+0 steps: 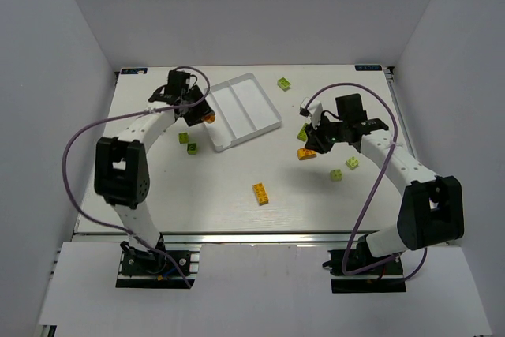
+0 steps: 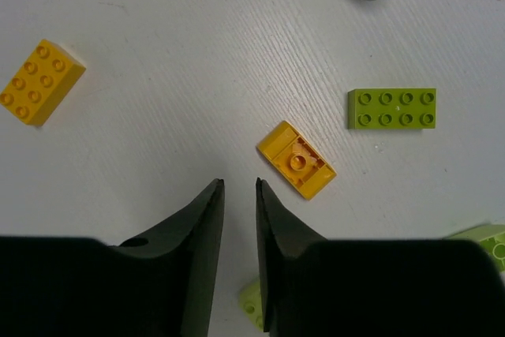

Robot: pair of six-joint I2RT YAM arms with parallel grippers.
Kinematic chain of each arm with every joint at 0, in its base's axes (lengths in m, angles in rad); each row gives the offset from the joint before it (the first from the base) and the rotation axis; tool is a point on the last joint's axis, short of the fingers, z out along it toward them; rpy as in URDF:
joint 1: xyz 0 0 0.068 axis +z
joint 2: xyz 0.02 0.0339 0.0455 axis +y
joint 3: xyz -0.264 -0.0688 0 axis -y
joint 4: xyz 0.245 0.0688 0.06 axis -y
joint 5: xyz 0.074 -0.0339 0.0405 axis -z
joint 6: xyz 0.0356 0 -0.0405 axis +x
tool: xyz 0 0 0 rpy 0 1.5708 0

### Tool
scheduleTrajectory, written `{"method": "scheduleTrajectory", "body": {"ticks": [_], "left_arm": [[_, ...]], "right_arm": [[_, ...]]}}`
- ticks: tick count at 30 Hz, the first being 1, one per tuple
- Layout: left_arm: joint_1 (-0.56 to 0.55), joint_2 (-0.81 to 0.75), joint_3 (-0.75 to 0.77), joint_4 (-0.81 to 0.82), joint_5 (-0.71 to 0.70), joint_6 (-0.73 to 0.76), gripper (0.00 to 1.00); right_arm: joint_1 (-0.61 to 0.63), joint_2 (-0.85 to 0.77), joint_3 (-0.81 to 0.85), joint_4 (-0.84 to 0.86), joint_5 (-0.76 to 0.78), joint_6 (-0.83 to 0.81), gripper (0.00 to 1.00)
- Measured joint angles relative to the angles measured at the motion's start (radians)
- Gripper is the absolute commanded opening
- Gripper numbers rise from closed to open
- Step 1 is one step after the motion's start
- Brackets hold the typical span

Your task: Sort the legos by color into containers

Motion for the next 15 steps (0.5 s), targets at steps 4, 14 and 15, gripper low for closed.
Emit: {"method": "scheduleTrajectory", "body": {"ticks": [4, 14, 15], "left_arm": [[-0.016, 0.193, 0.175, -0.035, -0.012, 0.037, 0.25], [-0.017, 0.383, 0.422, -0.171, -0.067, 0.095, 0.77], [-0.017, 0.382, 0.423, -0.175, -0.068, 0.098, 0.79]], "right_arm": [[0.0, 0.013, 0.006, -0.002, 0.011, 0.011, 0.37], [0.0, 0.065, 0.006, -0.002, 0.061, -0.019, 0.88], [0.0, 0.078, 0.006, -0.003, 0.056, -0.045, 0.88]]}}
